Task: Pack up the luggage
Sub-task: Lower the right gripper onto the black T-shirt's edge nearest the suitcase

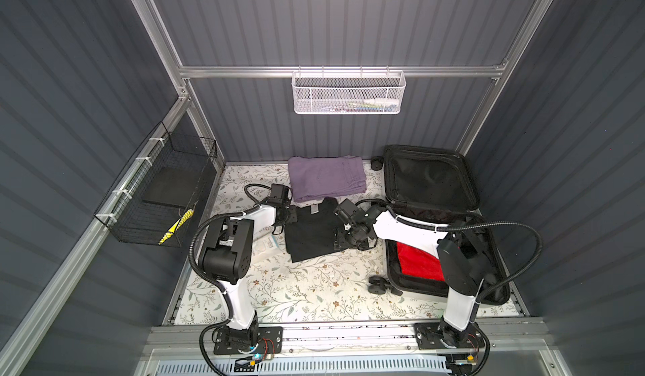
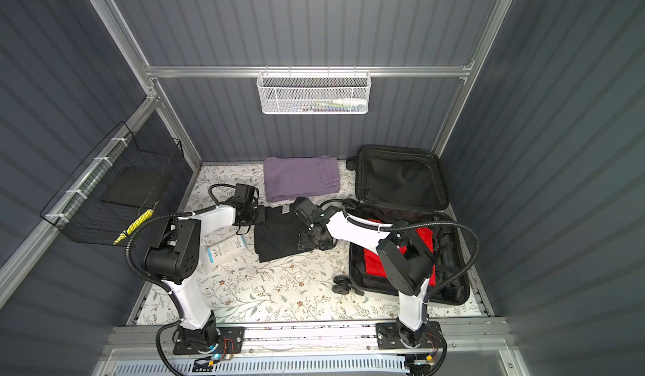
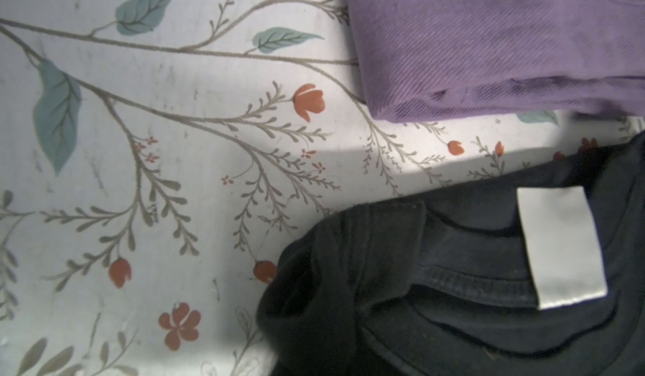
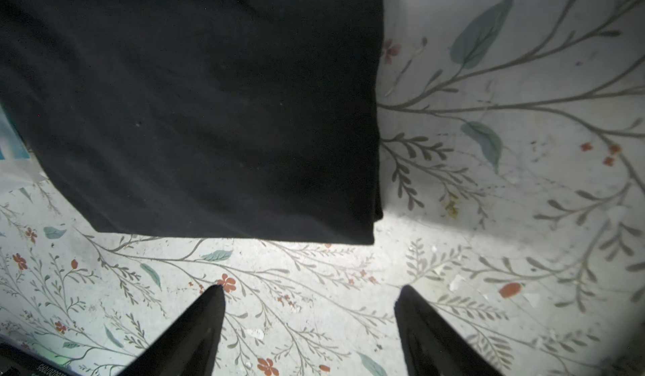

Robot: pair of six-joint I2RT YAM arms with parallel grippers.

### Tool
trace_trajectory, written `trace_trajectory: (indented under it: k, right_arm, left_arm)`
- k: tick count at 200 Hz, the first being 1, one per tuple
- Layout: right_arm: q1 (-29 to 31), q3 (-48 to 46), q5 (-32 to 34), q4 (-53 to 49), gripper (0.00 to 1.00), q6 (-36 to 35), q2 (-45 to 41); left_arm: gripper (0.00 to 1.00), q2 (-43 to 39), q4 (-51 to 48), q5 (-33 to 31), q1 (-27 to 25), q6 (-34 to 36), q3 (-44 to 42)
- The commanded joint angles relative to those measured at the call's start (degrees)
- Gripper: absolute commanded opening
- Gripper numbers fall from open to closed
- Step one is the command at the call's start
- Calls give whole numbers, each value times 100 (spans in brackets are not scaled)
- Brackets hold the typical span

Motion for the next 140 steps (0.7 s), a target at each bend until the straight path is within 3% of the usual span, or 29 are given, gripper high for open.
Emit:
trace_trajectory:
  k: [1,140]
  right_arm:
    - [-66,192,-35,-38,79,-3,178]
    - [-422,4,-782,597,79,102,695]
  left_arm:
    - [0,82,-478,-97,36,129,-2]
    - [0,98,-479,68,38,116,105]
